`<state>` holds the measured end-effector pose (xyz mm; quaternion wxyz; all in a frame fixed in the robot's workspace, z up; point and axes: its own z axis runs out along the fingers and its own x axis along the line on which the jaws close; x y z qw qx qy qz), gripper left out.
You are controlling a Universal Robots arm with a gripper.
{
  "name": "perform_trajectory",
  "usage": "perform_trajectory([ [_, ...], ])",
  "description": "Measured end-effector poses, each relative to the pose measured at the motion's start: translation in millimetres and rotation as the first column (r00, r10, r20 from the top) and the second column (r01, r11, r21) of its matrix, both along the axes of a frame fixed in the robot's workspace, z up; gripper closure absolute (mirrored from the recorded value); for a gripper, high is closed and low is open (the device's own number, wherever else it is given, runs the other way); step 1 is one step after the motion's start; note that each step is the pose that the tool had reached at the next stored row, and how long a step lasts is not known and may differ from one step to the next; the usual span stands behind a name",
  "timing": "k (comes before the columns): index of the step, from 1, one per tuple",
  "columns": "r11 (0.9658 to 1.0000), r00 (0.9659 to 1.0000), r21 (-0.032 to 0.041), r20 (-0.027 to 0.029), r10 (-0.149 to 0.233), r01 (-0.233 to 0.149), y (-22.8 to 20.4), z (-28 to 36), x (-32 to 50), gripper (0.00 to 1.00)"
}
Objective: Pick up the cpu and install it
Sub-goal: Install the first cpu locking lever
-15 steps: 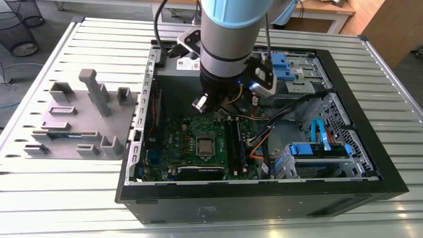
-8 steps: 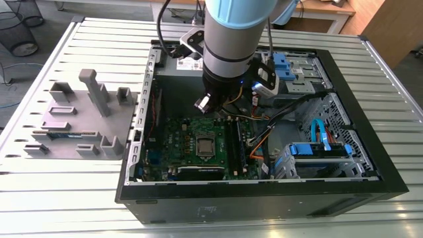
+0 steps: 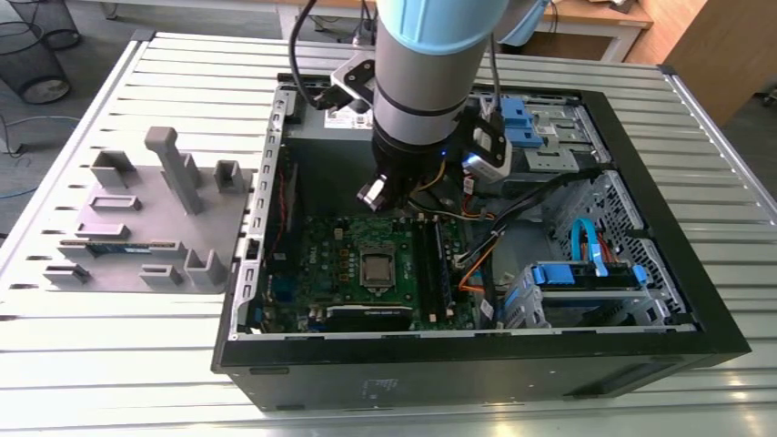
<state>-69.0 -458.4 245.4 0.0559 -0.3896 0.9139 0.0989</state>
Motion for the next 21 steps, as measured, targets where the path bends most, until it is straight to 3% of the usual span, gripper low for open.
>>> perform_trajectory([
  [3, 0.9992, 1.0, -0.0393, -0.0017, 0.0, 0.0, 0.0, 0.2, 0.0, 0.89],
  [6, 0.9976, 1.0, -0.0695, -0.0026, 0.0, 0.0, -0.1, 0.1, -0.1, 0.89],
  [8, 0.9949, 1.0, -0.101, -0.0048, 0.0, 0.0, 0.1, 1.0, 0.0, 0.89],
  [12, 0.9857, 0.9999, -0.1686, -0.0113, -0.001, -0.001, 0.3, 2.2, 0.2, 0.89],
  [16, 0.974, 0.9998, -0.2265, -0.0182, -0.001, -0.003, 0.7, 2.7, 0.5, 0.89],
  [20, 0.9624, 0.9998, -0.2717, -0.0214, -0.002, -0.004, 0.0, -0.4, 0.1, 0.89],
  [21, 0.9614, 0.9998, -0.2753, -0.0216, -0.002, -0.004, -0.1, -0.4, 0.1, 0.89],
])
